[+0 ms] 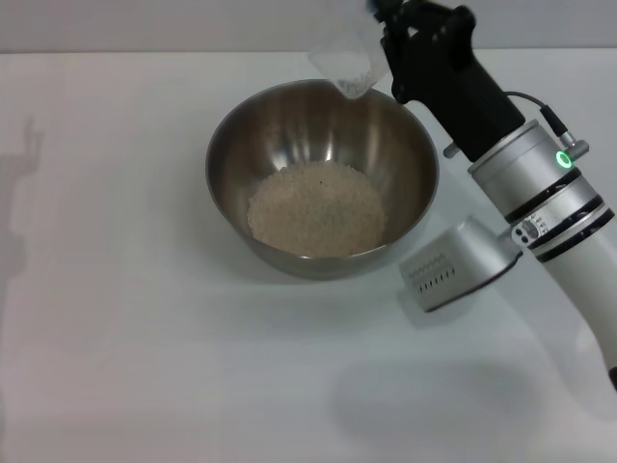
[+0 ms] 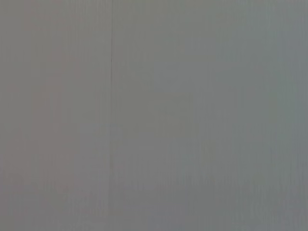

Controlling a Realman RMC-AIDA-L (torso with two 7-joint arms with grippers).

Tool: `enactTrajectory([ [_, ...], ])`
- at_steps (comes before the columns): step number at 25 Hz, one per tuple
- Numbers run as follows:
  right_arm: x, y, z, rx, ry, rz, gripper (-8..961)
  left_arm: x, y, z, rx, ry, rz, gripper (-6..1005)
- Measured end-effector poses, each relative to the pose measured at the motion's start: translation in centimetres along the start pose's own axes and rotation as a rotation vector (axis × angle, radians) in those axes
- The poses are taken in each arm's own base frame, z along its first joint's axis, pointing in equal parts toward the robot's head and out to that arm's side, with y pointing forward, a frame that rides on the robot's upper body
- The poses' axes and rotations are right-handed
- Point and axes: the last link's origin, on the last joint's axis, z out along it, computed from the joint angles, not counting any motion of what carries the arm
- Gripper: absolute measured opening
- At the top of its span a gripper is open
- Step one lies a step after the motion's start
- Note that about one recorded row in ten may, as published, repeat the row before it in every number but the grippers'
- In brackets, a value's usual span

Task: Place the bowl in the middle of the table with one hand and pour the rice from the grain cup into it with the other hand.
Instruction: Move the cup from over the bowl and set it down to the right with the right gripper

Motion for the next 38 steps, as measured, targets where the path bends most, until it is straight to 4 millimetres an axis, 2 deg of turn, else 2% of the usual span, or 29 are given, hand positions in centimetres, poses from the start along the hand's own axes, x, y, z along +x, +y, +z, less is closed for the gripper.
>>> enactTrajectory([
  [6, 0.4, 0.0, 0.2, 0.012, 0.121, 0.184, 0, 0.0, 0.0, 0.0, -0.002, 0.001, 0.000, 700],
  [7, 0.7, -0.1, 0.3, 0.030, 0.171, 0.292, 0, 0.0, 0.1, 0.0, -0.002, 0.002, 0.000, 700],
  [9, 0.7, -0.1, 0.3, 0.042, 0.191, 0.345, 0, 0.1, 0.1, 0.1, -0.004, 0.003, 0.000, 700],
  [10, 0.7, -0.2, 0.2, 0.068, 0.233, 0.464, 0, 0.1, 0.1, 0.1, -0.005, 0.004, 0.000, 700],
  [11, 0.7, -0.2, 0.2, 0.068, 0.233, 0.464, 0, 0.1, 0.1, 0.1, -0.005, 0.004, 0.000, 700],
  [12, 0.8, -0.2, 0.0, 0.087, 0.262, 0.546, 0, 0.1, 0.2, 0.2, -0.006, 0.005, -0.001, 700],
  [15, 1.2, -0.2, -0.2, 0.114, 0.314, 0.639, 0, 0.2, 0.2, 0.2, -0.007, 0.008, 0.000, 700],
  [23, 2.3, 0.3, -1.7, 0.174, 0.470, 0.825, 0, 0.2, 0.2, 0.3, -0.009, 0.008, 0.001, 700],
  [30, 3.9, 2.2, -4.2, 0.187, 0.629, 1.037, 0, 0.2, 0.2, 0.3, -0.012, 0.007, 0.008, 700],
  [38, 3.9, 2.7, -5.8, 0.205, 0.674, 1.097, 0, 0.6, 0.7, 0.8, -0.023, 0.020, 0.010, 700],
])
